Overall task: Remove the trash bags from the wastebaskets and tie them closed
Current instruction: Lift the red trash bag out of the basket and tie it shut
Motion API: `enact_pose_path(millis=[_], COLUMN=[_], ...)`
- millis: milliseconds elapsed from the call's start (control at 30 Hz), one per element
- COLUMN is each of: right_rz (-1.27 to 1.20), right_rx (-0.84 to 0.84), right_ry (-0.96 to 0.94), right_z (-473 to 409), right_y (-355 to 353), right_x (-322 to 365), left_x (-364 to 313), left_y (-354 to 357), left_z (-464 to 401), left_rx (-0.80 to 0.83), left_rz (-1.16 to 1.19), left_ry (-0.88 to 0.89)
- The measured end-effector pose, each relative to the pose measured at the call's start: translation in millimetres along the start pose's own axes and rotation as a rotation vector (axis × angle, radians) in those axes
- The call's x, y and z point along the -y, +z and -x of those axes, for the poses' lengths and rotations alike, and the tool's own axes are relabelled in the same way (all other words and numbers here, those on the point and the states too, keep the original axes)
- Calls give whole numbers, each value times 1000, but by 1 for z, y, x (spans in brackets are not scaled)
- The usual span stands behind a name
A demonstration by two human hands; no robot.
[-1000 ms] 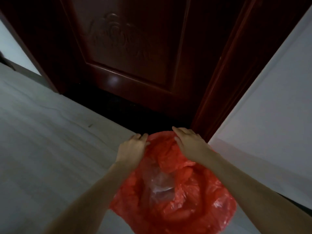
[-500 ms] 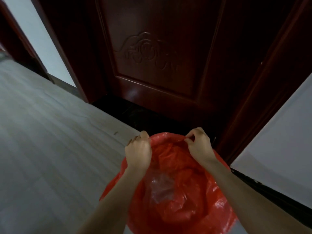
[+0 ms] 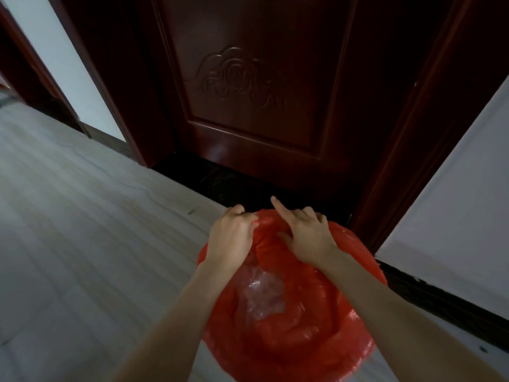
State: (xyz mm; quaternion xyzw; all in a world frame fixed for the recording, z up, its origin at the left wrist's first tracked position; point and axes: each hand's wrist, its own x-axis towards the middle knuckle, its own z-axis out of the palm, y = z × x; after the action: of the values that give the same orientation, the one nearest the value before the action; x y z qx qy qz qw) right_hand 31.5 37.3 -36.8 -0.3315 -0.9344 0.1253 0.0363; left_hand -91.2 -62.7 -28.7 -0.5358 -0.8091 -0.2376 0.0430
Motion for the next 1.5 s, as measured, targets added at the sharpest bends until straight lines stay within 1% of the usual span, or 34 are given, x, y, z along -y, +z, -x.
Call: enact_pose_path(millis=[67,167,233,333,400,467,500,533,633,700,800,867,933,967,1033,1100,1133,1200,1233,1300,1367,1433,1500], right_rz=[77,32,8,-110,-133,-135,-107,-29,254,357,372,315,182,110,-48,-185,-215,-200,-172,-86,1,24,-19], right_rx=[-18,-111,-141,-150,-122,-70,-35,3,49,79,67,-25,-78,-46,45,55,44,35,28,0,-3,18,39], right_ry=[8,-5,-99,-246,-227,-134,-84,-42,-24,-14,2,-39,-92,-76,61,227,270,295,301,304,327,391,491], right_z=[-2,0,2,3,6,14,17,22,34,43,60,74,87,93,105,111,112,114,114,110,103,95,91], right_y=[2,-1,-1,-2,-8,-19,-25,-30,-41,-44,-47,-47,-43,-41,-38,-33,-30,-23,-19,-15,-18,-25,-35], right_x=[3,5,4,-1,-3,-6,-9,-13,-31,-42,-55,-60,-65,-67,-68,-69,-70,-69,-67,-62,-58,-54,-50], left_x=[1,-2,-3,-2,0,4,6,9,15,16,16,18,24,27,31,32,31,28,28,29,31,32,27], left_y=[-2,-4,-3,-5,-8,-12,-13,-14,-18,-21,-27,-29,-27,-25,-24,-25,-24,-24,-21,-18,-18,-17,-22], left_z=[3,9,12,15,15,16,16,16,18,20,28,38,51,58,72,81,83,83,81,70,57,46,39], left_rx=[14,20,26,-7,-28,-27,-11,7,24,66,119,158,208,255,324,303,270,209,183,164,126,90,146], left_rz=[39,45,30,42,24,-40,-90,-130,-174,-229,-296,-324,-326,-283,-170,-48,-21,-40,-102,-271,-361,-362,-264], left_ry=[4,36,58,50,12,-43,-75,-116,-184,-164,-92,-4,47,37,-39,-152,-196,-235,-225,-160,-94,-36,-111])
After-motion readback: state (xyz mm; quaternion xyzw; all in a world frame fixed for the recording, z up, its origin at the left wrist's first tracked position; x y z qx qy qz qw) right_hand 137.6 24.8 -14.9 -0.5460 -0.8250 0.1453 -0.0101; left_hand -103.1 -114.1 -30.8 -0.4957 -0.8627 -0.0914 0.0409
